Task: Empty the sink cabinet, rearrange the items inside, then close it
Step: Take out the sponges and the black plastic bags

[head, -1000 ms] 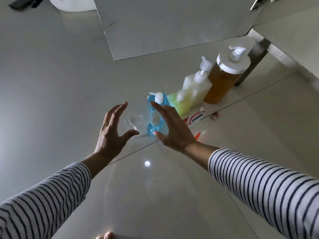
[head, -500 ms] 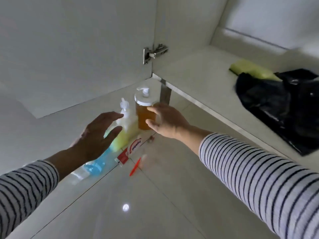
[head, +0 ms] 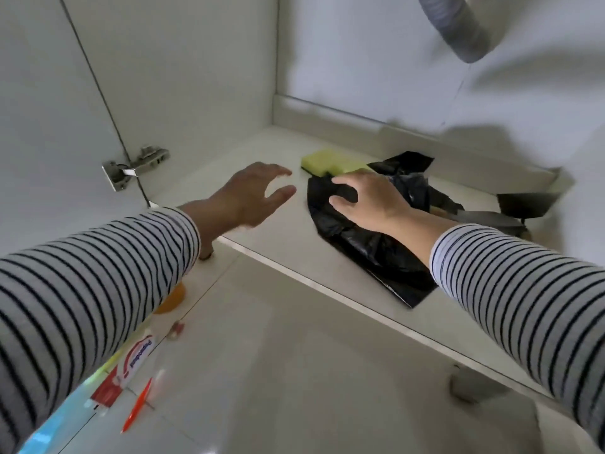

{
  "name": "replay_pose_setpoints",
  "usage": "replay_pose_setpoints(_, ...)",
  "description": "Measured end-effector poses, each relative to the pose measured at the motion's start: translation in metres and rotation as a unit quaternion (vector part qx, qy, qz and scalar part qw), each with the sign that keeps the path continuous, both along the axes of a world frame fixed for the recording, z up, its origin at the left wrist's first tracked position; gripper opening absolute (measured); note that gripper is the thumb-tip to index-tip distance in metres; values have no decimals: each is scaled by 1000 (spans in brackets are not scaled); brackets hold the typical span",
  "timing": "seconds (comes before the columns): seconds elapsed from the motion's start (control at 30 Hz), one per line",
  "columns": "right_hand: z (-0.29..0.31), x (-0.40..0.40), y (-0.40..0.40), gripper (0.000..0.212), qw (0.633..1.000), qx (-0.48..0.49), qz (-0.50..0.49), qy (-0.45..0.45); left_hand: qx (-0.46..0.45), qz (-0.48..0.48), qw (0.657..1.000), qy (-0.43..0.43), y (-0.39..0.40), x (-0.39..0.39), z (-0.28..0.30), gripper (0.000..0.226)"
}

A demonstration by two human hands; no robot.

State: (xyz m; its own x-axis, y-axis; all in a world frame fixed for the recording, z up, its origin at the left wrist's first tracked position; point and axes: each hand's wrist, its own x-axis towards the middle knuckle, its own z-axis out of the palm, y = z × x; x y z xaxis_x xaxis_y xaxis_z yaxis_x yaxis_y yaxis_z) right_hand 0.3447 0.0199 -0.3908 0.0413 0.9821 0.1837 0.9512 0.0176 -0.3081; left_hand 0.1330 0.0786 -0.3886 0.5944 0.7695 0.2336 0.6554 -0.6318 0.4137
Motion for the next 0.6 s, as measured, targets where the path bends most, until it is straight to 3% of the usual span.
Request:
replay_pose_setpoints(0.27, 4, 42, 61, 50, 986, 32, -115, 119, -9, -2, 1000, -2, 82, 52, -9, 49)
replay_pose_setpoints(0.6, -43, 87, 130, 62, 972, -17, -179, 153, -88, -64, 994, -31, 192, 125, -72, 56)
